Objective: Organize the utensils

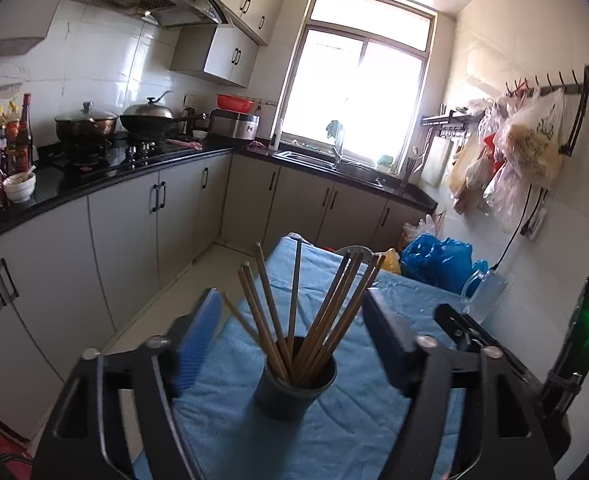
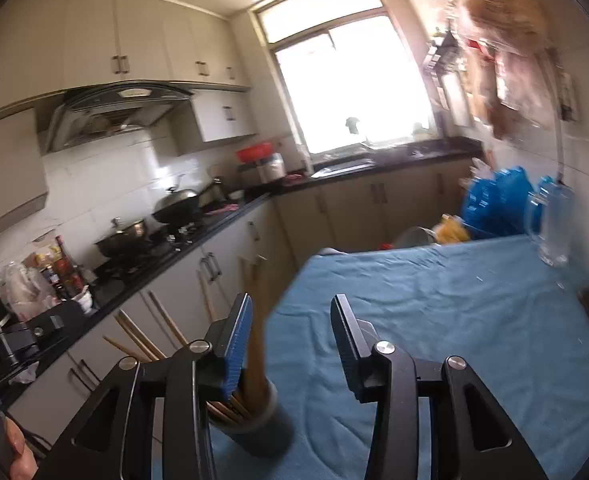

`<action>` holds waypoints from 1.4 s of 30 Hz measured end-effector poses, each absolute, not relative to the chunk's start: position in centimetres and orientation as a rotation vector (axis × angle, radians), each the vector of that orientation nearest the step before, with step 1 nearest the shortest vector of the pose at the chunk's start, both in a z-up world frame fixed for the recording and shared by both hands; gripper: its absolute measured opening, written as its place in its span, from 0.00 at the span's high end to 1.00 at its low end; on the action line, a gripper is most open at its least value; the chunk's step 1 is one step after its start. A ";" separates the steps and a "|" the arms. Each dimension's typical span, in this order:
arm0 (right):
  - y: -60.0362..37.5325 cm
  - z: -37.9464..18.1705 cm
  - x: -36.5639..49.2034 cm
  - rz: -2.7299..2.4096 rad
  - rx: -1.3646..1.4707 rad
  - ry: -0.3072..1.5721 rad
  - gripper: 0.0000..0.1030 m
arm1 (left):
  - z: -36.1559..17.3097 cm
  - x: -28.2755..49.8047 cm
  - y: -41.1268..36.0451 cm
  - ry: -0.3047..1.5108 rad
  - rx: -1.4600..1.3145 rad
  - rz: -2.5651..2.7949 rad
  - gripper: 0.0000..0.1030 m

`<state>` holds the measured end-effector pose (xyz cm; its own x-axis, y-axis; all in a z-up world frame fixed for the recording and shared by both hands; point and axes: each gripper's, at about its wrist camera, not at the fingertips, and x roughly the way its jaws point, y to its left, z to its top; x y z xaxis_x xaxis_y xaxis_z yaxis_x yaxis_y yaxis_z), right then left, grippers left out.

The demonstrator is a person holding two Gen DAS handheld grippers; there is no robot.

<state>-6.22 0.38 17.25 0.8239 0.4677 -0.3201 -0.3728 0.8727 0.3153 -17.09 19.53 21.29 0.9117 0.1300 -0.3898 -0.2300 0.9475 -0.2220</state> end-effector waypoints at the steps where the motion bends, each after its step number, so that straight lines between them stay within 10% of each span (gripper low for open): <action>1: -0.1 16.9 -6.5 0.433 0.250 0.411 0.52 | 21.0 -17.5 19.0 0.367 -0.246 0.208 0.18; 5: -2.2 14.8 -8.0 0.363 0.275 0.466 0.48 | 19.9 -19.3 17.3 0.295 -0.141 0.345 0.00; 42: -5.4 8.7 -16.4 0.193 0.176 0.518 0.29 | 11.1 -19.7 12.2 0.590 -0.060 0.338 0.00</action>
